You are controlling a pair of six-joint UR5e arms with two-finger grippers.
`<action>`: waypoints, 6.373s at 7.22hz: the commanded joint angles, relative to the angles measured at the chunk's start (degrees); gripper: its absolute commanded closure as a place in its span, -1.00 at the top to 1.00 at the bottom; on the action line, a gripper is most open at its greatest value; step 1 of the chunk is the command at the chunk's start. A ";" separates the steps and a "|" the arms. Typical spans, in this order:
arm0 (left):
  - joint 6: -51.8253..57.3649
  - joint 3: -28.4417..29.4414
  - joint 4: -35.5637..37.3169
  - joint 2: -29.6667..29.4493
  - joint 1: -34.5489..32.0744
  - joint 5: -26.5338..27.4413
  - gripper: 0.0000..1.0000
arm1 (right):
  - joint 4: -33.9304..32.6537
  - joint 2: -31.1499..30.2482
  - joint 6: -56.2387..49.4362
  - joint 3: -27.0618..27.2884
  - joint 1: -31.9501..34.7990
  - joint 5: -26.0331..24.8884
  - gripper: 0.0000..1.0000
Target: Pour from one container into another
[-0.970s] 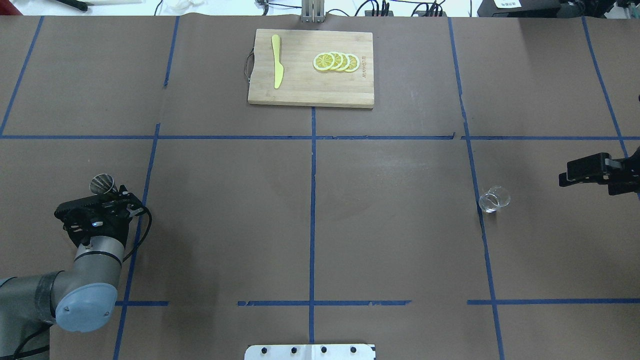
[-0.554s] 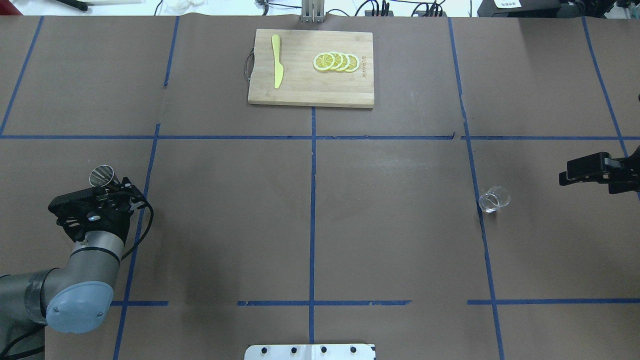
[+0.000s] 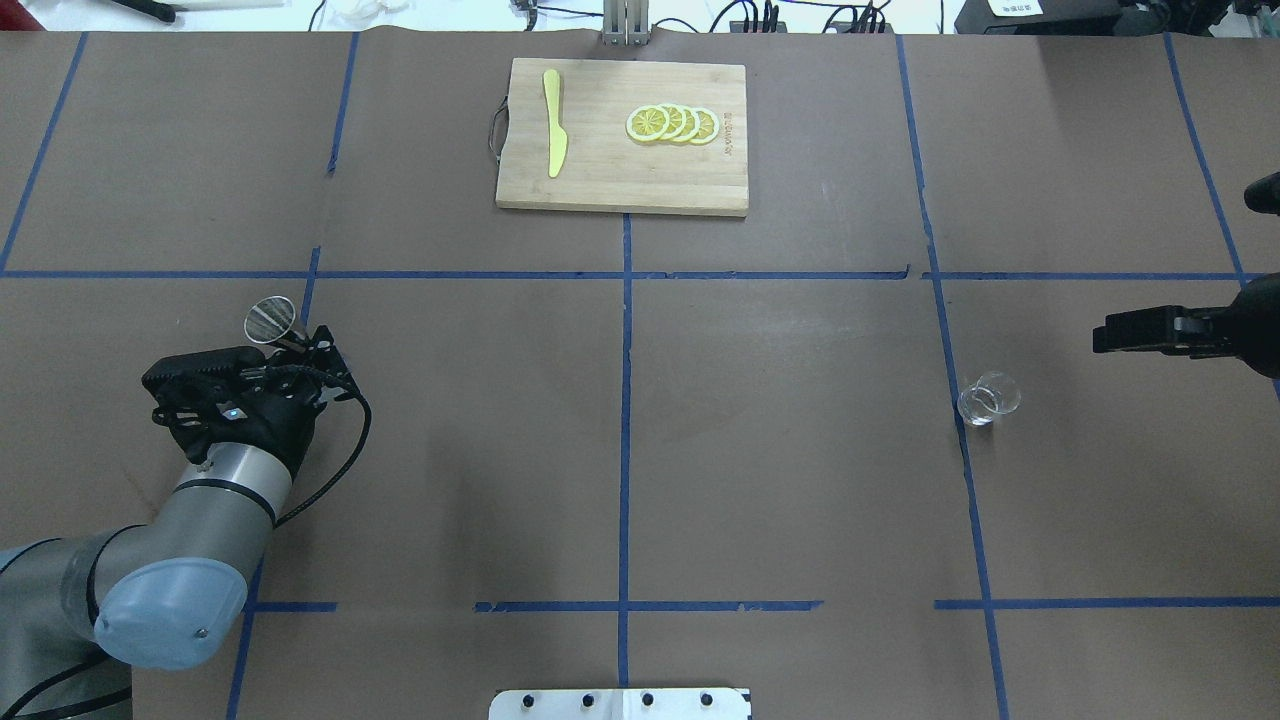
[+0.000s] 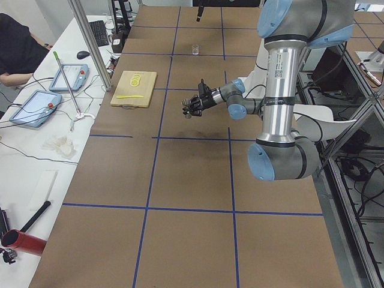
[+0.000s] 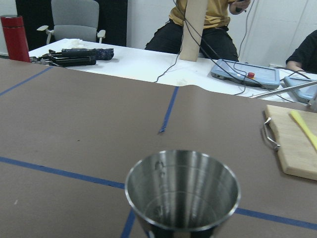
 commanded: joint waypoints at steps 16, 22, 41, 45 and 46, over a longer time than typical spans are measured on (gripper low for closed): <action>15.93 6.21 -13.49 -6.48 -3.14 -0.07 -1.00 | 35.90 -2.45 12.84 -26.20 -42.61 -72.21 0.98; 15.49 7.35 -13.58 -6.48 -3.23 -0.07 -1.00 | 39.83 1.42 10.91 -31.99 -42.70 -72.74 0.88; 15.49 8.14 -13.58 -6.84 -3.41 -0.25 -1.00 | 47.24 5.11 4.93 -38.41 -39.10 -72.57 0.82; 15.58 8.23 -13.58 -6.75 -3.67 -0.25 -1.00 | 47.33 5.20 5.11 -38.94 -39.98 -72.74 0.80; 15.58 8.23 -13.58 -6.83 -3.67 -0.16 -1.00 | 47.33 5.20 5.11 -38.94 -40.33 -72.74 0.80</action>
